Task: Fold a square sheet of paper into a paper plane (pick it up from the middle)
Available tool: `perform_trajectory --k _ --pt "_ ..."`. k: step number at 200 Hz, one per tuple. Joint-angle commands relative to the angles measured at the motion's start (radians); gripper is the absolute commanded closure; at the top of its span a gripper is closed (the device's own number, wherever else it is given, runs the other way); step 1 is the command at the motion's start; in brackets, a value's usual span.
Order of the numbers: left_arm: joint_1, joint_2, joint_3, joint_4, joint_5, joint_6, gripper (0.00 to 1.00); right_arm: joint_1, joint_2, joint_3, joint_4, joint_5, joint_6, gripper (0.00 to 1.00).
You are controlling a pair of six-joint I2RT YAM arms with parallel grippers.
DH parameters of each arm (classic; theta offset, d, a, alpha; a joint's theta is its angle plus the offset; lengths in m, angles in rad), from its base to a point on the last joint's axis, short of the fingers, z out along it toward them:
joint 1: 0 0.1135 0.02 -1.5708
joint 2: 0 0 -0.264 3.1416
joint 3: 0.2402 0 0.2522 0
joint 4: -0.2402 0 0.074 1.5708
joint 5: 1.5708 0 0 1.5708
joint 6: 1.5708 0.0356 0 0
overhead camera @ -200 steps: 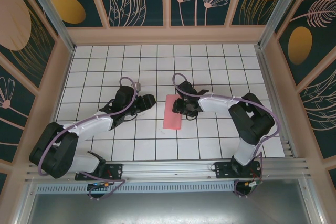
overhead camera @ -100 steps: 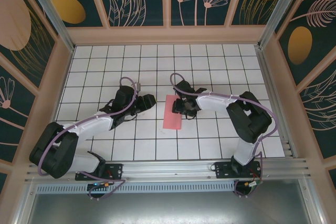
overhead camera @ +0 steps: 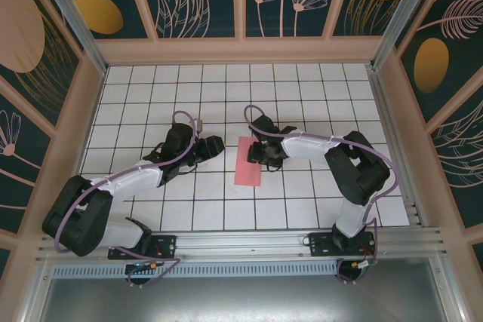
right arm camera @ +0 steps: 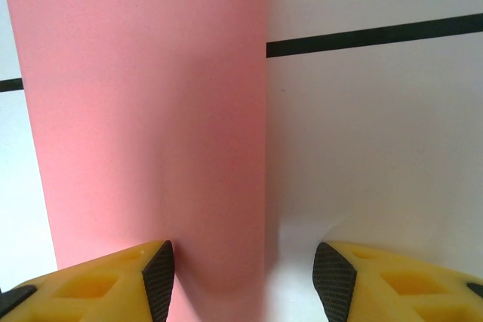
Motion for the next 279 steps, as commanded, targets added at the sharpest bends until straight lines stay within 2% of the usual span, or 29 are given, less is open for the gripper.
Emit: perform_trajectory --k 1,91,139,214,279 --pt "-0.005 0.004 0.020 -0.017 0.012 0.024 0.46 0.007 0.095 -0.012 0.033 0.017 -0.030 0.42" --pt "-0.005 0.013 0.028 -0.017 0.037 0.032 0.46 0.006 0.097 -0.009 0.017 0.032 -0.038 0.42" --pt "-0.006 0.050 0.048 0.014 0.088 0.022 0.54 0.007 0.102 -0.013 0.014 0.036 -0.028 0.42" --pt "-0.006 0.067 0.047 0.019 0.108 0.029 0.55 0.005 0.090 -0.029 0.034 0.021 -0.062 0.44" --pt "-0.006 0.067 0.045 0.017 0.106 0.027 0.55 0.000 0.088 -0.030 0.045 0.006 0.023 0.41"
